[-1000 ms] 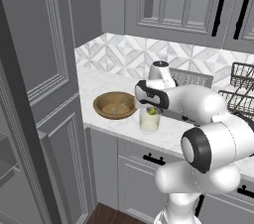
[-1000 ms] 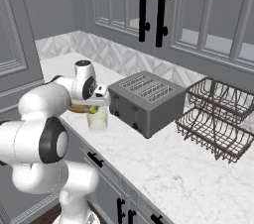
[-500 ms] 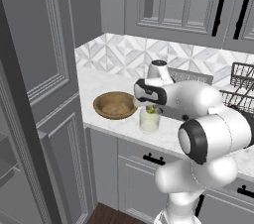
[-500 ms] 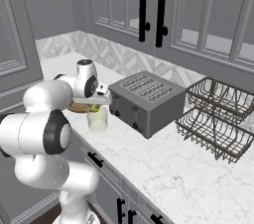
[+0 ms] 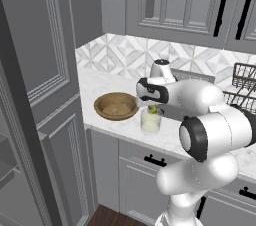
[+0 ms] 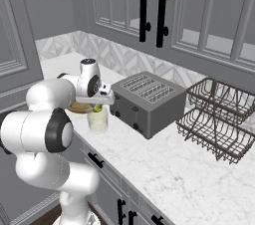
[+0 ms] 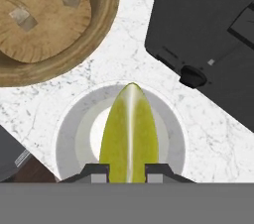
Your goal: Grab a lemon wedge from the fridge and one ice cube from the ice bowl, and put them in the glass of lemonade.
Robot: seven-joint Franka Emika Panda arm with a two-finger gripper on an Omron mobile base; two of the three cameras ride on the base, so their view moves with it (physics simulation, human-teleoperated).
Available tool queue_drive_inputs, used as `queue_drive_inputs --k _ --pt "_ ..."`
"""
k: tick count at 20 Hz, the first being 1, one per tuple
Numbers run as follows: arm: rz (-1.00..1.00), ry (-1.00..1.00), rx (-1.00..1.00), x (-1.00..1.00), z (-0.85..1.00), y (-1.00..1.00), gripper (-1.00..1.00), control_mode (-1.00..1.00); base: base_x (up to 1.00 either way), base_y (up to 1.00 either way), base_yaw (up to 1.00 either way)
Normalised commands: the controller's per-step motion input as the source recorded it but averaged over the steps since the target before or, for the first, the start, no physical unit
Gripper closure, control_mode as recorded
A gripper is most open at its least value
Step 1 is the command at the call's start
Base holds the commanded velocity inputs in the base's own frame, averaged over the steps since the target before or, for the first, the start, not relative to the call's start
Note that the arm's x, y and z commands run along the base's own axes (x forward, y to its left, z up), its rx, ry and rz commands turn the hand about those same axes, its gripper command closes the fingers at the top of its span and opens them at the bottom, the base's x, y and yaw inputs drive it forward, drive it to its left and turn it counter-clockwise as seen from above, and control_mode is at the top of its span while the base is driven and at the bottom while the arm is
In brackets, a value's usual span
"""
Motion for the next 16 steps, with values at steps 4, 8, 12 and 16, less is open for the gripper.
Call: queue_drive_inputs --k 4,8,12,16 --pt "0.00 0.00 0.00 0.00 0.00 0.00 1.00 -1.00 0.00 0.00 0.00" --pt "0.00 0.00 0.00 0.00 0.00 0.00 -1.00 -1.00 0.00 0.00 0.00" --pt "0.00 0.00 0.00 0.00 0.00 0.00 -1.00 -1.00 0.00 0.00 0.00" --pt "0.00 0.00 0.00 0.00 0.00 0.00 -1.00 -1.00 0.00 0.00 0.00"
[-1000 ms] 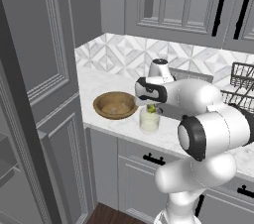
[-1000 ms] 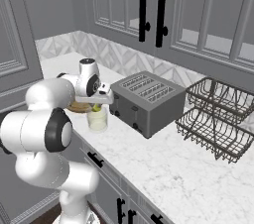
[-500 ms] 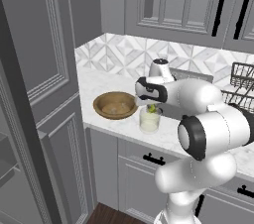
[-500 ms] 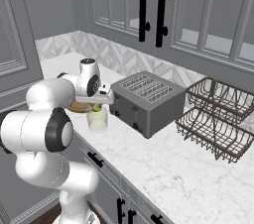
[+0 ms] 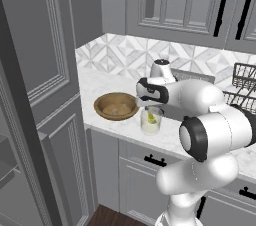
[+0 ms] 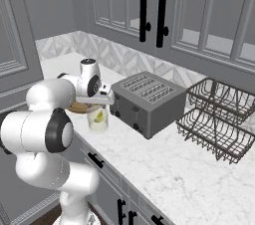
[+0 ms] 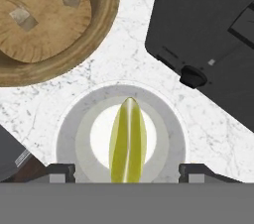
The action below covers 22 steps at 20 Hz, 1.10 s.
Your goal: Grab a lemon wedge from the fridge and one ice cube from the ice bowl, and put them in the glass of lemonade.
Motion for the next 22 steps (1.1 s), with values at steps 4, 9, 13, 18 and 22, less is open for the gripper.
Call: queue_drive_inputs --k 4,9,13,18,22 --pt "0.00 0.00 0.00 0.00 0.00 0.00 -1.00 -1.00 0.00 0.00 0.00" --pt "0.00 0.00 0.00 0.00 0.03 0.00 -1.00 -1.00 0.00 0.00 0.00" --pt "0.00 0.00 0.00 0.00 0.14 0.00 -1.00 -1.00 0.00 0.00 0.00" --pt "0.00 -0.01 0.00 -0.04 0.12 0.00 -1.00 -1.00 0.00 0.00 0.00" --pt "0.00 -0.07 0.00 -0.05 0.24 0.03 -1.00 -1.00 0.00 0.00 0.00"
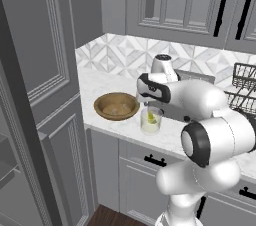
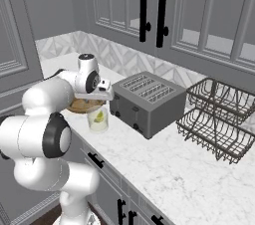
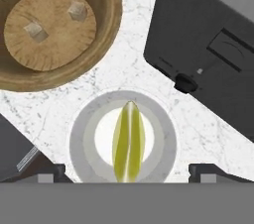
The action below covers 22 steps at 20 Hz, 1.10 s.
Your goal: Grab a lemon wedge from the fridge and one ice cube from the ice bowl, and put them in the glass of lemonade.
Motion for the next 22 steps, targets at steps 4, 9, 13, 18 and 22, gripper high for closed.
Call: queue_drive_inputs --k 4,9,13,18,22 --pt "0.02 -0.06 0.00 0.00 0.19 0.19 -1.00 -1.00 0.00 0.00 0.00" --pt "0.07 -0.02 0.00 -0.01 0.11 0.42 -1.00 -1.00 0.00 0.00 0.00" --pt "0.14 0.12 0.00 0.00 0.02 0.47 -1.00 -1.00 0.00 0.00 0.00" --pt "0.08 0.20 -0.02 0.05 -0.02 0.56 -1.00 -1.00 0.00 0.00 0.00" --pt "0.04 0.10 -0.01 0.43 -0.30 0.57 -1.00 -1.00 0.00 0.00 0.00"
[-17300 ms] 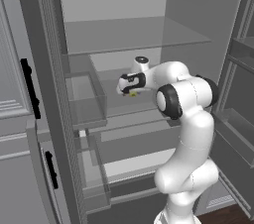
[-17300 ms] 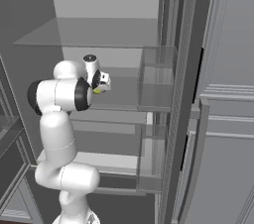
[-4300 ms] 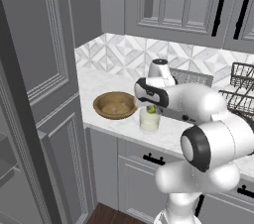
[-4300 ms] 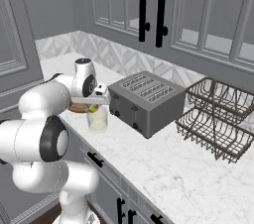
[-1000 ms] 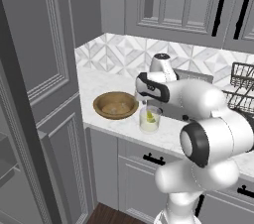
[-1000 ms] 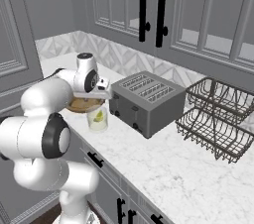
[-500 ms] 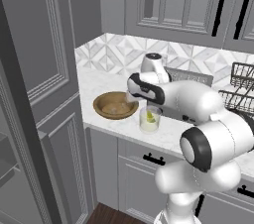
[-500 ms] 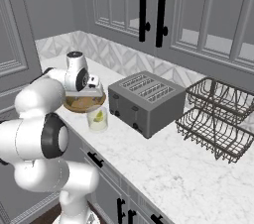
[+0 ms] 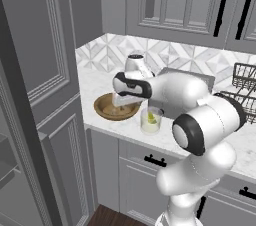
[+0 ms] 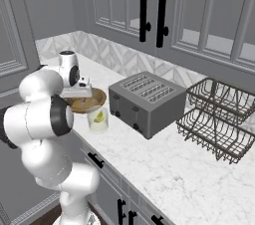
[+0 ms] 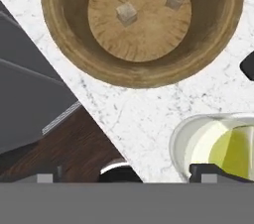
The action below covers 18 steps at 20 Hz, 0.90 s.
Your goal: Grab a lemon wedge from the fridge and one ice cube from the ice bowl, and put them in the glass of lemonade.
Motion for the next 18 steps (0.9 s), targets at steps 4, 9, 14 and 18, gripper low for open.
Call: queue_drive_inputs --k 4,9,14,18 --pt "0.01 0.00 0.00 0.49 -0.37 0.11 -1.00 -1.00 0.00 0.00 0.00" --pt "0.00 0.01 0.00 0.60 -0.37 0.00 -1.00 -1.00 0.00 0.00 0.00" --pt "0.00 0.03 0.00 0.55 -0.36 0.18 -1.00 -1.00 0.00 0.00 0.00" --pt "0.00 0.00 0.00 0.43 -0.21 0.07 -1.00 -1.00 0.00 0.00 0.00"
